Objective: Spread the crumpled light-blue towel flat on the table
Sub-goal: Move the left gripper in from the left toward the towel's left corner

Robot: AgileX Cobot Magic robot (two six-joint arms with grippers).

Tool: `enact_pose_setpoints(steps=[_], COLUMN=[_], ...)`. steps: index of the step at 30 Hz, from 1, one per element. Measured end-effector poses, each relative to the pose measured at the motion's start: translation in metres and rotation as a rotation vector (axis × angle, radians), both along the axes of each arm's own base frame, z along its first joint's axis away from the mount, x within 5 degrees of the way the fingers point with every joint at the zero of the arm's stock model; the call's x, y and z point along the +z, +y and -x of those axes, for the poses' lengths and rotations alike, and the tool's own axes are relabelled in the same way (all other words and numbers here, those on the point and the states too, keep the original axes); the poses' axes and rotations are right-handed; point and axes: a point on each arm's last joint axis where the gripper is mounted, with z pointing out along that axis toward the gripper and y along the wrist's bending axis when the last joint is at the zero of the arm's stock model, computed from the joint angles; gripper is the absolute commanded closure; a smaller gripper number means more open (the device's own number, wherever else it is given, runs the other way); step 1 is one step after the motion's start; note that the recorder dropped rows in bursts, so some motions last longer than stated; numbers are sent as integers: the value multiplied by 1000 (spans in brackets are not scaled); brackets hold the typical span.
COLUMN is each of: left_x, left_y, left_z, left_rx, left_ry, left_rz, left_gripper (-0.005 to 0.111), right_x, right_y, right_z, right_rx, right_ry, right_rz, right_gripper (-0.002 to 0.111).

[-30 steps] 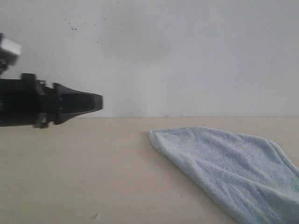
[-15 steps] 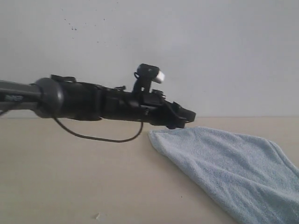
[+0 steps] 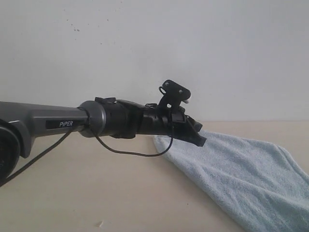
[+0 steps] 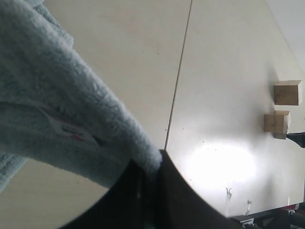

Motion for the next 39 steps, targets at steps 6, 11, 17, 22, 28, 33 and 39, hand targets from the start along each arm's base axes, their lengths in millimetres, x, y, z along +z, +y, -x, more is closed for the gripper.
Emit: enact_pose_setpoints(steps=[6,11,17,22,28,33,39], left_x=[12,38,45,39,21,2,-18], left_y=[1,12,62,121,169,157,111], left_z=[4,12,13,-6,-39,-61,-74], left_rx=[-44,-46,28,98,150,75,-12], left_ry=[22,15,64,170,287,340,344], left_rz=[9,-26,-61,-10,144,220,225], left_gripper=[86,90,90,90,90,90,90], right_x=[0,0,-1,-2,-4,-5,-5], right_y=[0,0,2,5,8,11,11], right_z=[0,0,-1,-1,-1,-2,-2], right_rx=[3,0,6,20,36,56,60], right_ry=[-2,-7,-11,-23,-10,-18,-21], right_rz=[-1,-6,-25,-80,-119,-136,-140], right_gripper=[107,107,107,107,107,107,107])
